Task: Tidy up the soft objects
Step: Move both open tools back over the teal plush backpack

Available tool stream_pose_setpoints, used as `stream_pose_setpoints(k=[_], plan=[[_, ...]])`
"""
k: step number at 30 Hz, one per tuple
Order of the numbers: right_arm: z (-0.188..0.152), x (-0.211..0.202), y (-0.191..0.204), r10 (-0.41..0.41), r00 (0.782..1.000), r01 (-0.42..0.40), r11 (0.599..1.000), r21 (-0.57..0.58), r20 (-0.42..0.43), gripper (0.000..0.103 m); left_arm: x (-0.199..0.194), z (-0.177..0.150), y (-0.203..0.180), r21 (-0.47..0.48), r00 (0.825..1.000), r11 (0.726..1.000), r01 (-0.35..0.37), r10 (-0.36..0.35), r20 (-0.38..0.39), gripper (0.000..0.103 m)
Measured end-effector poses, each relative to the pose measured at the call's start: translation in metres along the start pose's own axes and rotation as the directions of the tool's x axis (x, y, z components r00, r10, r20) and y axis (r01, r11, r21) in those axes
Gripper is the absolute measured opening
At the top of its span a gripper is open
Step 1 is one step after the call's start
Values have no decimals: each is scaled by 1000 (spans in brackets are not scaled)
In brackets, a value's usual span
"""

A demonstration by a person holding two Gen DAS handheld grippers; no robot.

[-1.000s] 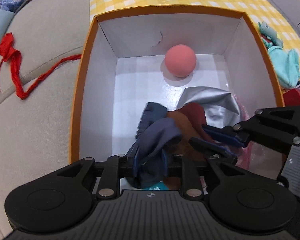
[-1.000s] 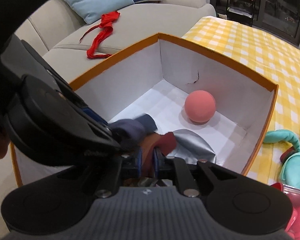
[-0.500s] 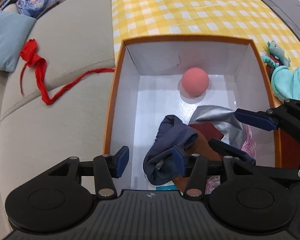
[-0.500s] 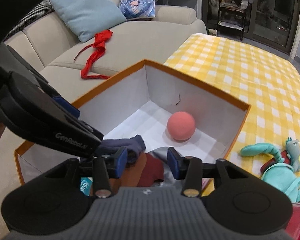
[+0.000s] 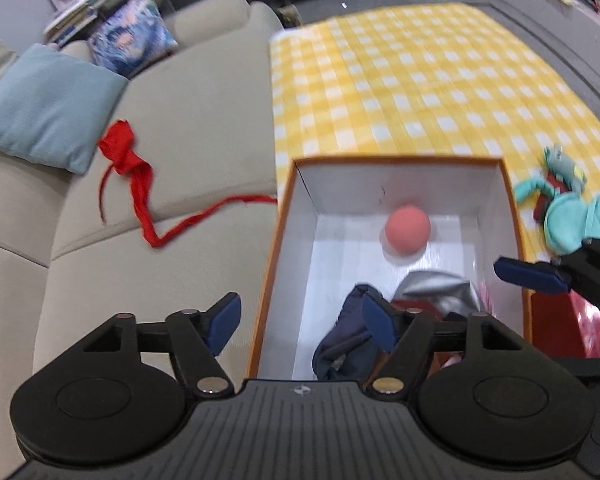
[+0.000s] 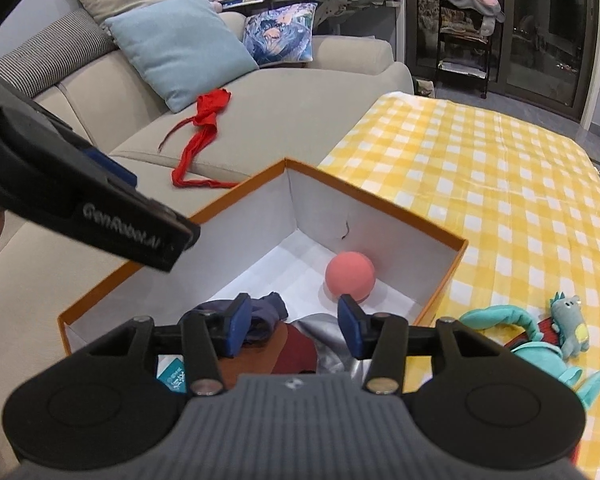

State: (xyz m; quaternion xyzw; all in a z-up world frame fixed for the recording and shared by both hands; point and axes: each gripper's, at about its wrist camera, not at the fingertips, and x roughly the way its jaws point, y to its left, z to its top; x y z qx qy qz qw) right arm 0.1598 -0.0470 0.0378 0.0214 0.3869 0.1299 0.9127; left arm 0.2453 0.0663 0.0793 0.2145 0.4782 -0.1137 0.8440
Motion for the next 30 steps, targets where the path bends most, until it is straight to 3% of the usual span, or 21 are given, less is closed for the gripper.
stream_pose_setpoints(k=[6, 19, 30], plan=[[3, -21, -20, -4, 1000, 4, 1000, 23, 22, 50, -13, 7, -15, -7, 1000, 1000, 10, -10, 29, 82], [-5, -65, -82, -58, 998, 56, 997, 61, 33, 53, -36, 24, -89, 121, 993, 990, 65, -77, 89, 85], [-22, -101, -162, -145, 989, 136, 975, 175, 42, 55, -44, 42, -151, 196, 988, 976, 95, -118, 105, 85]])
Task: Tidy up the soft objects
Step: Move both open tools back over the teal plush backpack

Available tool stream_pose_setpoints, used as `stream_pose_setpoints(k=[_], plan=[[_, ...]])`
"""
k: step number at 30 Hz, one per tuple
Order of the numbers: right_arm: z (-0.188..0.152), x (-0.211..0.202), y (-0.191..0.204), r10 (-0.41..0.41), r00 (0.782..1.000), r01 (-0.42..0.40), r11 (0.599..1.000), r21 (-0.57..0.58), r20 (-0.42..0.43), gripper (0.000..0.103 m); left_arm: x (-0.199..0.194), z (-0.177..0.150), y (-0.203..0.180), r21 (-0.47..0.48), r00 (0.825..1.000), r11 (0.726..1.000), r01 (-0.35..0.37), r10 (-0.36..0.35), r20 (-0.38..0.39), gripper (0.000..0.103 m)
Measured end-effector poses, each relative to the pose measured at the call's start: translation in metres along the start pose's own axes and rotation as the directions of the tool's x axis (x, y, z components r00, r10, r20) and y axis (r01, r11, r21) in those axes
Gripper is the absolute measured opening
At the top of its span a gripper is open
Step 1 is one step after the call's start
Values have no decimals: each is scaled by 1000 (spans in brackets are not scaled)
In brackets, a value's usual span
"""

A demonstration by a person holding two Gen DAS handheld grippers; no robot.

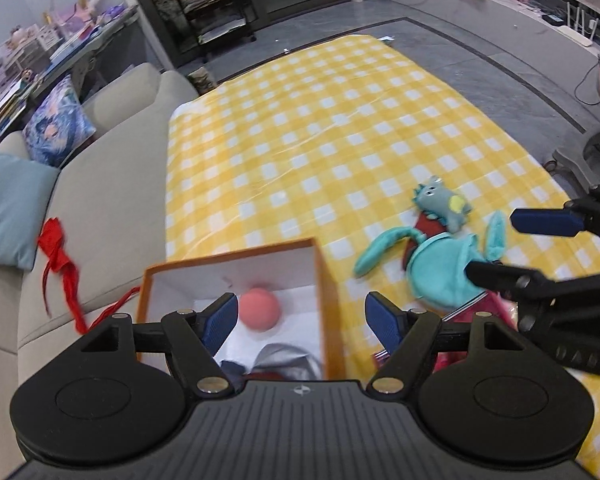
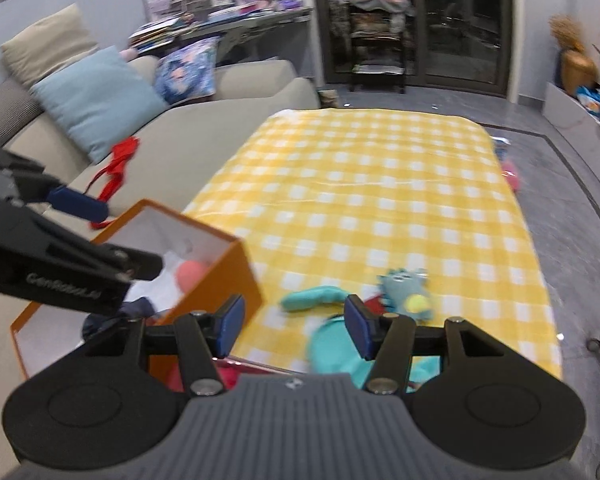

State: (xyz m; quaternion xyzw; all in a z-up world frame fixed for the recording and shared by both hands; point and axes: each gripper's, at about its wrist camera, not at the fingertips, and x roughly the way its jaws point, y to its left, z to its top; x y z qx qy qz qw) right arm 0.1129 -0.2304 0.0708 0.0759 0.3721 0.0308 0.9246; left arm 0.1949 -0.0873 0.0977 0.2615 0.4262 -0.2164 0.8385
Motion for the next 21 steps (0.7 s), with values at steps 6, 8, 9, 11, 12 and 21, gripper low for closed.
stream_pose_setpoints(k=[6, 8, 9, 11, 12, 21], plan=[[-4, -11, -34, -45, 999, 45, 998, 39, 2, 55, 1, 11, -30, 44, 1000, 999, 17, -18, 4, 85], [-5, -14, -41, -58, 998, 58, 998, 38, 4, 55, 3, 15, -39, 57, 1000, 998, 25, -25, 5, 85], [-6, -16, -44, -63, 998, 63, 997, 37, 4, 55, 4, 17, -43, 62, 1000, 998, 28, -29, 3, 85], [-8, -19, -53, -73, 997, 73, 996, 43, 6, 56, 7, 20, -53, 76, 999, 996, 35, -35, -1, 85], [-9, -21, -56, -77, 997, 77, 996, 47, 6, 56, 8, 21, -57, 85, 999, 996, 37, -37, -4, 85], [-28, -21, -108, -114, 992, 119, 986, 114, -52, 61, 29, 32, -103, 215, 994, 972, 95, -79, -82, 85]])
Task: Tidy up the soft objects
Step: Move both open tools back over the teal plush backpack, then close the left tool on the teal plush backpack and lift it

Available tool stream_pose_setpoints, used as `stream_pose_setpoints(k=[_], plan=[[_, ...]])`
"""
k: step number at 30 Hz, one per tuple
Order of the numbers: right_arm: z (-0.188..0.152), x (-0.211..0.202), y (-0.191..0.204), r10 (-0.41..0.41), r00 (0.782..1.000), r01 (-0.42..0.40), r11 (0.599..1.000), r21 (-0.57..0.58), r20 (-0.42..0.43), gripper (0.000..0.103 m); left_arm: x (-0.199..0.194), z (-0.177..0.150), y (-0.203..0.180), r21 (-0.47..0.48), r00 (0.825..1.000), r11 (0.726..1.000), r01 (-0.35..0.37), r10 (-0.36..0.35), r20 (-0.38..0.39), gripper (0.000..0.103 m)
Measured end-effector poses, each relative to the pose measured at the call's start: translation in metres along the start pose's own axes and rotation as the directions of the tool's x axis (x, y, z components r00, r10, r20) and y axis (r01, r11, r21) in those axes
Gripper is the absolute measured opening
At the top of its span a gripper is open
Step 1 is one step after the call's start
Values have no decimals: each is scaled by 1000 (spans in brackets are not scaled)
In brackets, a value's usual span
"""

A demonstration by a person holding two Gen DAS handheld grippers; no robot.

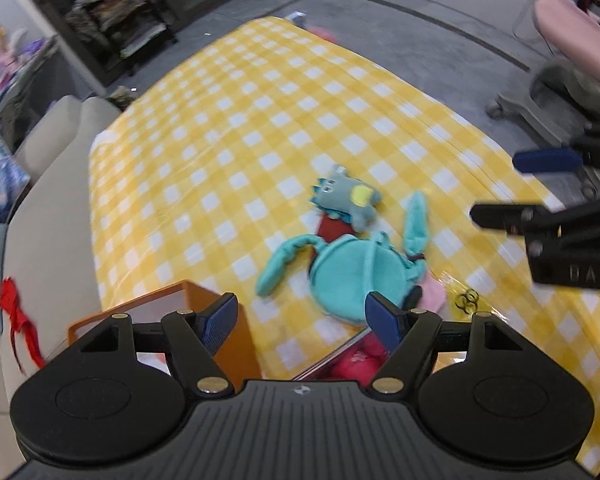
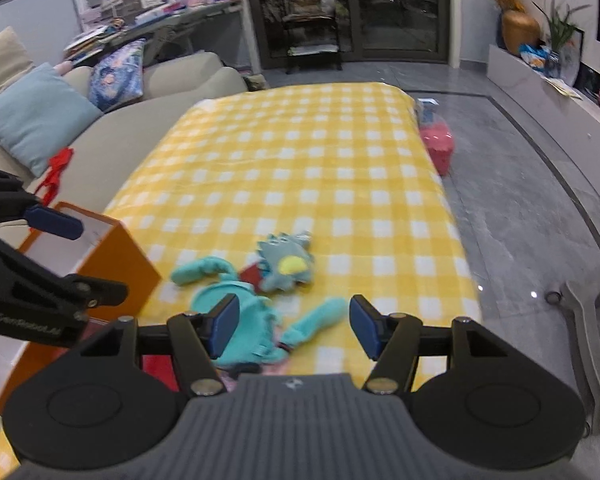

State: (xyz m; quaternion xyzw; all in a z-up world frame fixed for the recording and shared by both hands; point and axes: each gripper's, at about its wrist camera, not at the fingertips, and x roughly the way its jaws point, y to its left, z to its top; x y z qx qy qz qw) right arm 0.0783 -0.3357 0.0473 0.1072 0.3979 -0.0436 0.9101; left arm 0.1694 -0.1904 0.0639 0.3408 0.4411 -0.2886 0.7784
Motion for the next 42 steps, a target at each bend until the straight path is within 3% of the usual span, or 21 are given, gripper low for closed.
stream_pose_setpoints(k=[13, 16, 18, 23, 30, 37, 42], plan=[[-14, 26, -38, -48, 997, 52, 996, 74, -59, 64, 50, 24, -15, 61, 993, 996, 64, -58, -103, 85], [-19, 34, -39, -31, 996, 37, 997, 64, -82, 67, 62, 28, -22, 117, 990, 991, 71, -56, -130, 85], [-25, 41, -39, -3, 995, 9, 999, 51, -103, 74, 71, 31, -25, 163, 987, 983, 81, -56, -151, 85], [-37, 65, -41, -4, 982, 8, 1000, 24, -190, 74, 98, 38, -26, 219, 974, 969, 118, -70, -215, 88], [-44, 77, -38, 20, 975, -20, 1000, 5, -221, 74, 122, 48, -29, 351, 977, 928, 124, -53, -205, 88], [-49, 87, -38, 25, 970, -27, 1000, -2, -241, 74, 150, 52, -9, 276, 954, 938, 209, -133, -271, 88], [-53, 91, -36, 56, 965, -60, 998, -9, -258, 74, 167, 42, -7, 320, 950, 921, 221, -130, -282, 88]])
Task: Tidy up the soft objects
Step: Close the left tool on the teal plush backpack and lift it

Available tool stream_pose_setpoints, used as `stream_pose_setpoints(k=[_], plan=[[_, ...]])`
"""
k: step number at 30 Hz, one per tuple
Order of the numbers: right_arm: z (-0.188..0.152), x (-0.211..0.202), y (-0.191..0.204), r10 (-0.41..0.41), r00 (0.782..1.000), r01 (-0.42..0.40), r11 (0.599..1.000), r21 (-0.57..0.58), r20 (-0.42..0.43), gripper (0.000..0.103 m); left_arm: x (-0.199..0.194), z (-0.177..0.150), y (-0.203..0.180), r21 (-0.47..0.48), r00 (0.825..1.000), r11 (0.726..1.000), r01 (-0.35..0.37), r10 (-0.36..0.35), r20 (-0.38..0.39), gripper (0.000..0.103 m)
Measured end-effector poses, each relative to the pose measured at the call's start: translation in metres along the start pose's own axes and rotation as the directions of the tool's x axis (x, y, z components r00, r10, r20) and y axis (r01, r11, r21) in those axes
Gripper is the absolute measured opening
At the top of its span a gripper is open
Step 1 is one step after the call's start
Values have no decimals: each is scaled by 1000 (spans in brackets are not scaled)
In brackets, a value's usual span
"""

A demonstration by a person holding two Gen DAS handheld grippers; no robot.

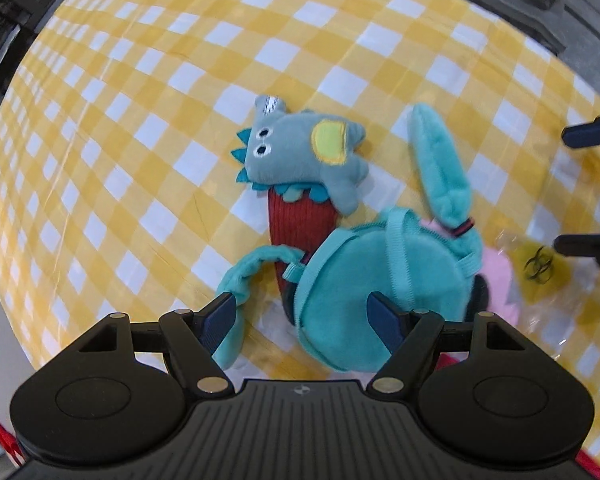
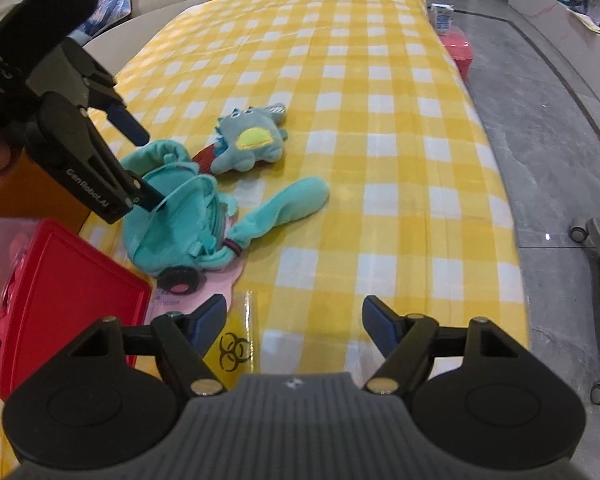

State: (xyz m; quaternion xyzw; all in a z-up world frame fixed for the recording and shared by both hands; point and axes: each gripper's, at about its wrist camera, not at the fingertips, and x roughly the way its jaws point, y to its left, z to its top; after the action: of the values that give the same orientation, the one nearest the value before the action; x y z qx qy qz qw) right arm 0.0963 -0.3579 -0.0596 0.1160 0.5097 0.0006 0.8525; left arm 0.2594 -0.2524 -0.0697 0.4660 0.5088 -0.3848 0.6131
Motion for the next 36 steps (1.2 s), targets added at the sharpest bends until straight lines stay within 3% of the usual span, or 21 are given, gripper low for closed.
stream_pose_setpoints(k=[4, 10, 17, 27, 32, 34, 36], plan=[[-3, 7, 2, 5, 1000, -6, 1000, -18, -25, 74, 9, -4, 9, -17, 998, 998, 60, -60, 15, 88], [0, 11, 7, 20, 999, -21, 1000, -22, -28, 74, 18, -6, 24, -57, 991, 990, 133, -131, 28, 96], [-1, 16, 8, 12, 999, -13, 999, -35, -42, 74, 24, -16, 38, -103, 960, 954, 281, -278, 41, 96], [-1, 20, 12, 9, 999, -11, 998, -54, -49, 74, 36, -14, 38, -151, 939, 927, 342, -341, 37, 95], [0, 20, 11, -6, 999, 4, 999, -42, -45, 74, 26, -19, 34, -134, 939, 930, 342, -337, 63, 70], [1, 20, 13, -10, 999, 7, 999, -48, -46, 74, 21, -22, 37, -142, 945, 934, 328, -321, 69, 52], [1, 19, 15, -12, 999, 10, 999, -54, -46, 74, 13, -29, 45, -163, 949, 936, 312, -301, 89, 26]])
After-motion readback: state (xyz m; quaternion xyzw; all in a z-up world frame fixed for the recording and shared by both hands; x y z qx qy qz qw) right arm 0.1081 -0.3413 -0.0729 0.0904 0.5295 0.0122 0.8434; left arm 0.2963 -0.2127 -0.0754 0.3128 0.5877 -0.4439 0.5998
